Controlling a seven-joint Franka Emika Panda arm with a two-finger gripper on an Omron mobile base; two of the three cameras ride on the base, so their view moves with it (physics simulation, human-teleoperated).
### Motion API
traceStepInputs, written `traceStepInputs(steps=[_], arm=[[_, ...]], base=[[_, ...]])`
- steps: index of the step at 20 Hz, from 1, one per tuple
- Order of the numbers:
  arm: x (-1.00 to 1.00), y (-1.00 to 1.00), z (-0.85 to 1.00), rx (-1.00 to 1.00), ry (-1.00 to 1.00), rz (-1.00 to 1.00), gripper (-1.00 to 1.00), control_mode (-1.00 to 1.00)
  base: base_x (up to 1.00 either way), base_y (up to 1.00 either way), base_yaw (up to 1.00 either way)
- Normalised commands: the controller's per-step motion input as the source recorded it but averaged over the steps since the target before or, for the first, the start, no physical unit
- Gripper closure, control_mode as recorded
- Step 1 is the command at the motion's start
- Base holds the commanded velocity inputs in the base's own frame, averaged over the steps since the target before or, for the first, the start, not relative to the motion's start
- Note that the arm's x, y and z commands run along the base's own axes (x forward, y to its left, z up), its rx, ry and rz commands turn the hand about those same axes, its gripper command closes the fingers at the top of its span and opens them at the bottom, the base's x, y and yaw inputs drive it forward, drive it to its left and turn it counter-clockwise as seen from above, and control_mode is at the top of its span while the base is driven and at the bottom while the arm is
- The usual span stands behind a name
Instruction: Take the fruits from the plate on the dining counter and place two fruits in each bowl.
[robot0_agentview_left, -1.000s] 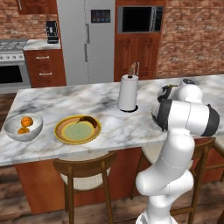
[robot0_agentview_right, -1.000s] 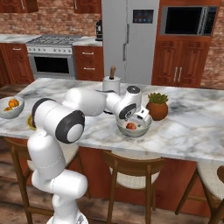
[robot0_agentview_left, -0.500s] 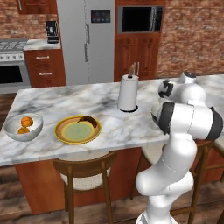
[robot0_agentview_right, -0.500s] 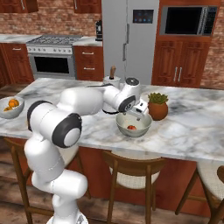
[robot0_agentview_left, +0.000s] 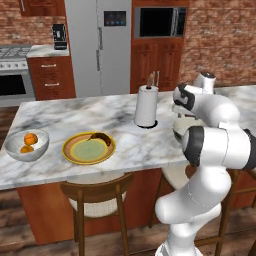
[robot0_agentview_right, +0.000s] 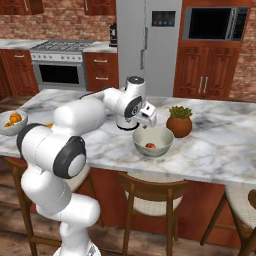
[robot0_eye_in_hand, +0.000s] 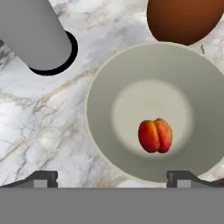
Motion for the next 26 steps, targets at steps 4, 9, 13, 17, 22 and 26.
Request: traceStepInputs(steps=[4,9,13,17,22,26], arm=[[0.0,0.53,0.32,0.0,0.06,0.15,-1.0,-1.0],[0.0,0.48,0.21,0.0,0.06,0.2,-1.0,-1.0],[0.0,0.56,0.2,0.0,0.06,0.24,-1.0,-1.0],[0.0,0.58,0.04,0.0,0.05,0.26,-1.0,-1.0],[0.0,0.63,0.0,0.0,0.05,0.26,-1.0,-1.0],[0.01,0.61,0.0,0.0,0.03,0.26,-1.0,-1.0]], base=[[0.0,0.0,0.0],[0.0,0.0,0.0],[0.0,0.0,0.0],[0.0,0.0,0.0],[0.0,0.0,0.0],[0.0,0.0,0.0]])
